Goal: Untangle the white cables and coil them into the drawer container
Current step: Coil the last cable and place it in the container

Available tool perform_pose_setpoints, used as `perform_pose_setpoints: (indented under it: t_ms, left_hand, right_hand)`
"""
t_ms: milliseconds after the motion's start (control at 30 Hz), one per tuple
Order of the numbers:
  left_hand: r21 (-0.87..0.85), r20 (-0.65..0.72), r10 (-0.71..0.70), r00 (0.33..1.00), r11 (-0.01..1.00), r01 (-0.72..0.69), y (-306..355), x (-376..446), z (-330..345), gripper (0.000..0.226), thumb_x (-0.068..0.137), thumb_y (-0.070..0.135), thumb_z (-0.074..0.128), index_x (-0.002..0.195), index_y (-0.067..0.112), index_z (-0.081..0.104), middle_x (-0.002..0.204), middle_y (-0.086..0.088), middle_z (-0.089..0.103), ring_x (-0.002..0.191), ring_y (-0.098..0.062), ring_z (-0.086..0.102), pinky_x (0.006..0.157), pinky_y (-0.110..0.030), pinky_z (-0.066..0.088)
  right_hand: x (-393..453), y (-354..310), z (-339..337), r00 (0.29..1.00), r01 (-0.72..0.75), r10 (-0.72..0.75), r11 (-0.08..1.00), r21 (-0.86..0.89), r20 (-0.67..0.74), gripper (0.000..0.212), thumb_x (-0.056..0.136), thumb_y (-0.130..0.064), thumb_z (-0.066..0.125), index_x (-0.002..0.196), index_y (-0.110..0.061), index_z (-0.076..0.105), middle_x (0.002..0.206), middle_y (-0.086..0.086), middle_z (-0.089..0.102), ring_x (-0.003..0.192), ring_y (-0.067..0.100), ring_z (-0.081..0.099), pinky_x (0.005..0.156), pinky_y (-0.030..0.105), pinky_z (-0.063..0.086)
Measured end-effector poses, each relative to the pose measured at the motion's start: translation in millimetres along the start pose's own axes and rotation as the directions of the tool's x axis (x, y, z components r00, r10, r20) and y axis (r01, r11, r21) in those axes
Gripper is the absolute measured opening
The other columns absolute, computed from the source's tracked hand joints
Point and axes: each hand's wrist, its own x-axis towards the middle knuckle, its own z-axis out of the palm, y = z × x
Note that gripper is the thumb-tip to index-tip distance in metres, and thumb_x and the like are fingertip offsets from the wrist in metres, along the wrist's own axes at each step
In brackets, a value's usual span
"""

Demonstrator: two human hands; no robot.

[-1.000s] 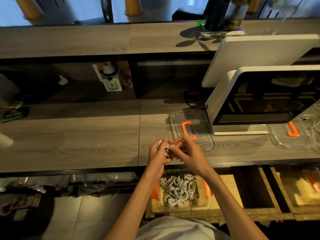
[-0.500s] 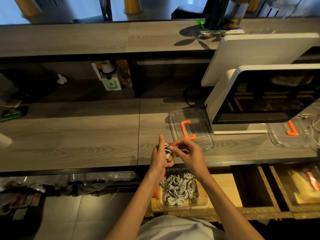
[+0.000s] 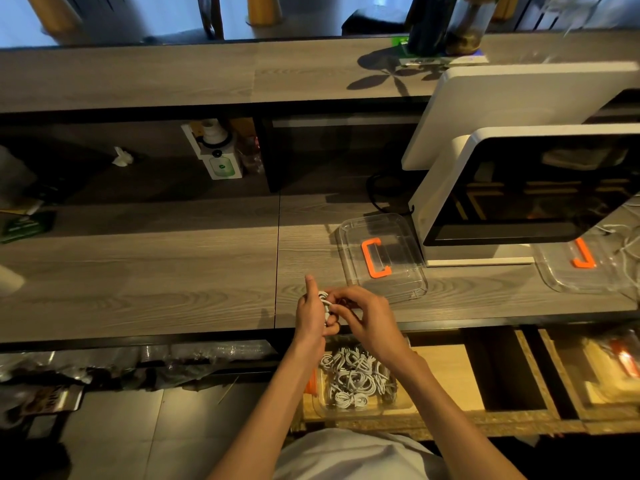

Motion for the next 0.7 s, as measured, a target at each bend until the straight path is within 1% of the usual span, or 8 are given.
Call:
perform_pose_setpoints:
  t_ms: [100,267,367,433,500,567,633,700]
  left_hand:
    - [-0.019,0.023,-0.009,1.0,1.0,0.009,-0.9,0.3,-2.3,0.054,0.104,0.057,0.035,0.082,0.01,0.051,0.056,0.0,0.045,0.035,-0.006,0.034,0.03,-0.016,0.02]
    - [-0.027,0.062,-0.02,0.998,0.999,0.021,-2.9,6.0,-4.2,0.053,0.107,0.05,0.033,0.095,0.003,0.056,0.057,-0.003,0.049,0.034,-0.008,0.037,0.03,-0.016,0.02]
    - [0.003,0.064,-0.005,0.998,1.0,0.005,-4.2,10.4,-3.2,0.052,0.108,0.047,0.031,0.102,0.002,0.057,0.057,-0.004,0.047,0.034,-0.009,0.038,0.03,-0.016,0.021]
    - [0.018,0.066,0.003,0.998,1.0,-0.004,-6.3,11.2,-3.2,0.052,0.108,0.047,0.031,0.1,0.003,0.057,0.057,-0.003,0.047,0.034,-0.009,0.038,0.03,-0.016,0.021]
    - [0.031,0.038,0.003,0.999,1.0,-0.004,-10.1,12.6,-3.5,0.054,0.108,0.049,0.031,0.098,0.003,0.059,0.057,-0.003,0.05,0.034,-0.009,0.039,0.031,-0.016,0.022]
    - [0.046,-0.018,-0.003,1.0,0.999,0.004,-15.6,15.7,-3.2,0.055,0.108,0.048,0.032,0.099,0.003,0.061,0.058,-0.003,0.052,0.034,-0.009,0.039,0.031,-0.016,0.023]
    - [0.029,-0.038,-0.016,0.999,0.999,0.017,-21.5,18.2,-2.4,0.052,0.108,0.046,0.032,0.1,0.003,0.06,0.057,-0.003,0.052,0.034,-0.01,0.038,0.031,-0.016,0.023]
    - [0.007,-0.02,-0.041,0.999,0.999,0.041,-28.1,20.6,-0.9,0.049,0.109,0.044,0.031,0.096,0.005,0.058,0.057,-0.004,0.052,0.034,-0.01,0.037,0.031,-0.016,0.022]
  right_hand:
    - [0.0,2.2,0.8,1.0,-0.02,0.02,1.0,0.021,0.007,0.015,0.097,-0.014,0.07,0.11,-0.018,0.074,0.104,-0.013,0.072,0.101,0.006,0.068,0.091,0.036,0.057]
    - [-2.8,2.5,-1.5,0.994,-0.099,0.103,0.988,0.117,-0.032,0.009,0.094,-0.021,0.075,0.103,-0.024,0.074,0.096,-0.01,0.072,0.096,0.014,0.069,0.087,0.039,0.057]
    - [-3.8,2.3,-1.3,0.994,-0.078,0.086,0.992,0.102,-0.072,0.007,0.094,-0.021,0.075,0.101,-0.021,0.074,0.097,-0.011,0.072,0.095,0.012,0.069,0.086,0.033,0.057]
    - [-5.1,3.7,0.8,0.993,-0.072,0.077,0.995,0.063,-0.086,0.007,0.095,-0.02,0.073,0.101,-0.02,0.074,0.097,-0.012,0.07,0.094,0.009,0.066,0.085,0.026,0.054]
    - [-7.8,5.0,3.3,0.992,-0.091,0.093,0.995,0.03,-0.081,0.008,0.096,-0.02,0.071,0.103,-0.018,0.074,0.096,-0.009,0.067,0.093,0.005,0.063,0.083,0.016,0.048]
    - [-11.8,7.4,5.0,0.991,-0.115,0.116,0.993,0.025,-0.064,0.008,0.097,-0.019,0.069,0.103,-0.017,0.074,0.095,-0.008,0.066,0.092,0.003,0.061,0.081,0.011,0.044]
    - [-15.8,10.8,6.1,0.987,-0.148,0.152,0.987,0.067,-0.046,0.007,0.098,-0.019,0.069,0.102,-0.017,0.074,0.095,-0.008,0.068,0.091,0.004,0.063,0.081,0.015,0.048]
    - [-19.4,14.4,5.7,0.978,-0.198,0.204,0.973,0.116,-0.037,0.007,0.097,-0.019,0.069,0.101,-0.018,0.075,0.095,-0.007,0.071,0.091,0.007,0.067,0.081,0.024,0.055]
